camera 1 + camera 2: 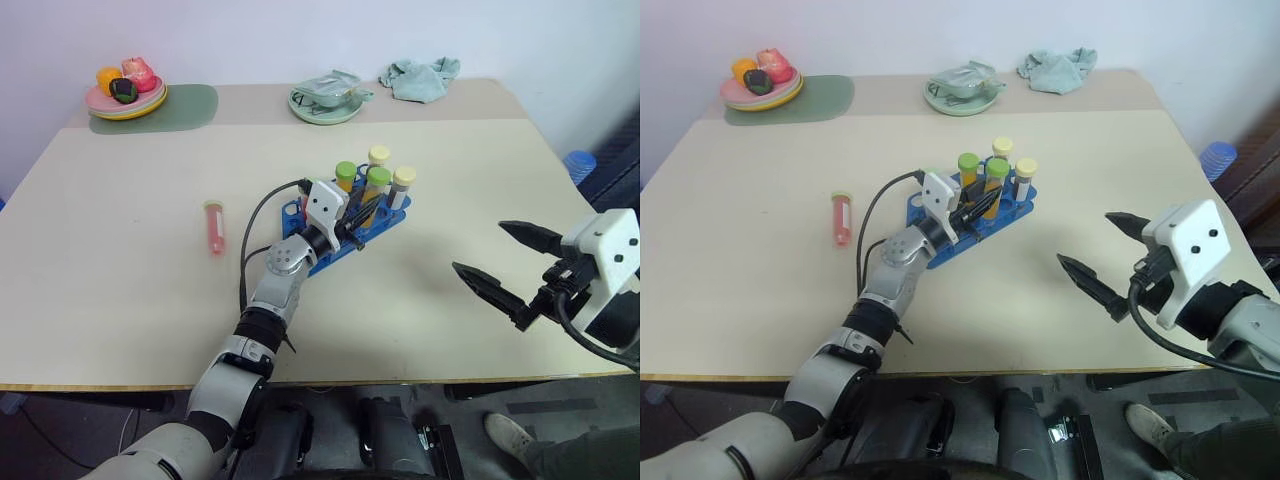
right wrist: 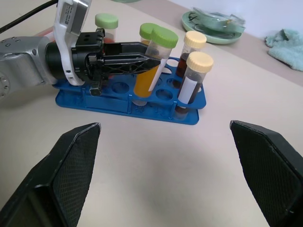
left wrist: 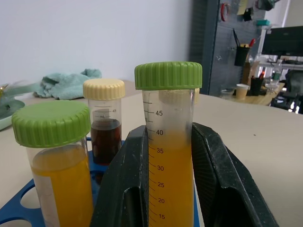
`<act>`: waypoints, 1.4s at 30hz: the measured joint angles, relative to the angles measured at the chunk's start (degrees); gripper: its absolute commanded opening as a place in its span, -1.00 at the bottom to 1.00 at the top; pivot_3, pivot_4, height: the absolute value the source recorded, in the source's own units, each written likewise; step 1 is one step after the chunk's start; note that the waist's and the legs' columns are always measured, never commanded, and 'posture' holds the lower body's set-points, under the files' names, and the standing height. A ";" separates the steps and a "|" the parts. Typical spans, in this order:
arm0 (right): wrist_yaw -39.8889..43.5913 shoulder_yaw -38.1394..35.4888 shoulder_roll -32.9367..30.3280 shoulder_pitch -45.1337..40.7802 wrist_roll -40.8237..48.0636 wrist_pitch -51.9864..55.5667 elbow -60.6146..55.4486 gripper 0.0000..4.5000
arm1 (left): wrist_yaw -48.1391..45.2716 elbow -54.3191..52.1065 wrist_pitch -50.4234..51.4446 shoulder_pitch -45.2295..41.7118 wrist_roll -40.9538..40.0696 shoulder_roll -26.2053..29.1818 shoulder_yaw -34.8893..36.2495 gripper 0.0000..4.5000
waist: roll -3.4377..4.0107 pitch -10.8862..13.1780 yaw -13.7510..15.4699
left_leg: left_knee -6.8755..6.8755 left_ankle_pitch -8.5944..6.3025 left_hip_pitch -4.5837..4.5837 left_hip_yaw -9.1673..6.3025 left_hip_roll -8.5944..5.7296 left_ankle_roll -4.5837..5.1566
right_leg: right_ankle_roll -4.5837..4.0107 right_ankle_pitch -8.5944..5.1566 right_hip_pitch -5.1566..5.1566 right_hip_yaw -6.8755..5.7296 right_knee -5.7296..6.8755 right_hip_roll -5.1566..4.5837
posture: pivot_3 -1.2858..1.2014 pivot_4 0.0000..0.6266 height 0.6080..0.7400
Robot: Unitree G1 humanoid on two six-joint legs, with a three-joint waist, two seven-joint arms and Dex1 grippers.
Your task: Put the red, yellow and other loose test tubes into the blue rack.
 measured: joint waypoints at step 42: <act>15.52 23.01 -0.67 -20.75 -11.50 -8.50 19.70 1.00 | -8.50 -46.31 52.24 27.02 -24.42 43.81 18.70 0.62 | 0.10 -0.05 -0.15 | -0.05 -0.02 0.01 -0.02 0.04 0.01 | -0.02 0.00 -0.01 0.00 -0.08 0.05 | 0.03 -0.52 1.00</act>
